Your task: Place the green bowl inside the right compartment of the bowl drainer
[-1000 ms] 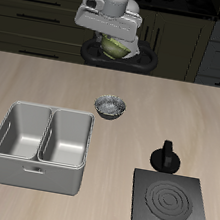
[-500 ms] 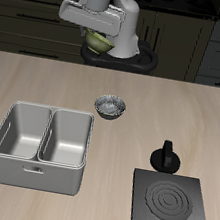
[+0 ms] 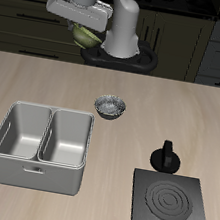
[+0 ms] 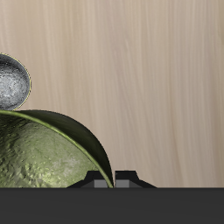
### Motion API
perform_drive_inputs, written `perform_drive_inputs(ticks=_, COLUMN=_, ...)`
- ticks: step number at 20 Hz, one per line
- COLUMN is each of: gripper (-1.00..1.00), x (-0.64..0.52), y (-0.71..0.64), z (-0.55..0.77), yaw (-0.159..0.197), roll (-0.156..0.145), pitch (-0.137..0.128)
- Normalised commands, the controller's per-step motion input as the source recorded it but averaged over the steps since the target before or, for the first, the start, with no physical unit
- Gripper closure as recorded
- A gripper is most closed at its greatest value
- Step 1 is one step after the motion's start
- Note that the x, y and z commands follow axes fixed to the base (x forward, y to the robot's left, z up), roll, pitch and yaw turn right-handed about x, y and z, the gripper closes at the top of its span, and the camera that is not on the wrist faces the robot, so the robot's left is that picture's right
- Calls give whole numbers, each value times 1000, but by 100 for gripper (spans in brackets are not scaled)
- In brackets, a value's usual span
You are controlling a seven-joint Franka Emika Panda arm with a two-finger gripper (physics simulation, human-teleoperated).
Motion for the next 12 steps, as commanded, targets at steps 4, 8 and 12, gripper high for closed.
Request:
perform_drive_inputs(ticks=4, gripper=100, x=269, y=-62, z=216, yaw=39, roll=32, pitch=-23)
perform_drive_inputs(ticks=8, gripper=100, x=326, y=-93, z=326, yaw=39, roll=-3, pitch=-35)
perform_drive_inputs(ticks=12, gripper=100, x=231, y=-199, z=243, yaw=18, roll=-10, pitch=-15)
